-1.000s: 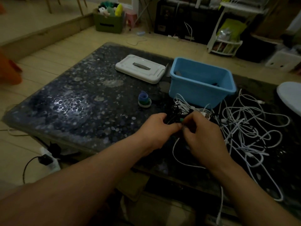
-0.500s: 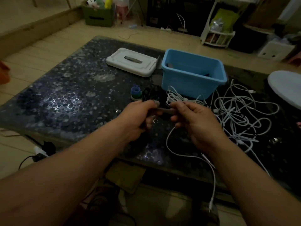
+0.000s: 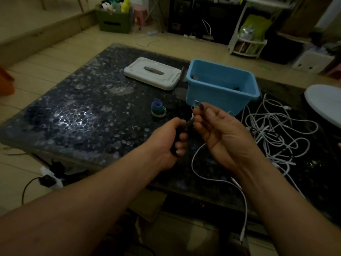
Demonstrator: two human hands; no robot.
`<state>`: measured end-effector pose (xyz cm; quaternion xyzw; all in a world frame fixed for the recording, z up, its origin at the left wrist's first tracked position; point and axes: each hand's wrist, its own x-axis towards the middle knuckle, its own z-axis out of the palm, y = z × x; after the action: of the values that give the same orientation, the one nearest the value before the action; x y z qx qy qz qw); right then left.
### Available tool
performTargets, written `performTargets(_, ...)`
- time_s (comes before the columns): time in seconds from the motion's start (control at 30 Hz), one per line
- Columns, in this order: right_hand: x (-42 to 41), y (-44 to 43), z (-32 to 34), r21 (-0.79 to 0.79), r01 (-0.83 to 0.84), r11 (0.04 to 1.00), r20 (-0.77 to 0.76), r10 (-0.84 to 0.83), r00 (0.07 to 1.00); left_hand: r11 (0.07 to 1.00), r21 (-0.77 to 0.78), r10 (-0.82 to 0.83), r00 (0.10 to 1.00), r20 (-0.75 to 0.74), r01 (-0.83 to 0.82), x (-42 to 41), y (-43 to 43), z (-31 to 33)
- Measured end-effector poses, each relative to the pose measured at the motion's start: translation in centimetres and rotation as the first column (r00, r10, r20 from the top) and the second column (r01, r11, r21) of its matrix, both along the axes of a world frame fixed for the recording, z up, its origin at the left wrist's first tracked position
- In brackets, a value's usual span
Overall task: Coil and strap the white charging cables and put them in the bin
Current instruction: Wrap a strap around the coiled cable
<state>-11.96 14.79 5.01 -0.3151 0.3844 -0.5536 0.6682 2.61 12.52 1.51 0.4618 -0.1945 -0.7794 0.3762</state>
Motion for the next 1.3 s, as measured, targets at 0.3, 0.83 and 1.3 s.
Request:
performTargets(0.3, -0.7, -0.2, -1.2, -0.014, 0.026, 1.0, -0.284, -0.029, 0.958, 0.999, 0.022, 0.043, 0.996, 0.077, -0.044, 0.1, -0.2, -0.7)
performTargets(0.83, -2.5, -1.0, -2.2, 0.083, 0.135, 0.987, -0.408, -0.09, 0.909, 0.969, -0.126, -0.176, 0.953, 0.248, 0.212, -0.9, 0.5, 0.8)
performTargets(1.3, -0.6, 0.4, -3.2, -0.08, 0.001, 0.997, -0.694, -0.057, 0.717, 0.84, -0.369, -0.233, 0.878, 0.418, 0.398, -0.4, 0.8, 0.8)
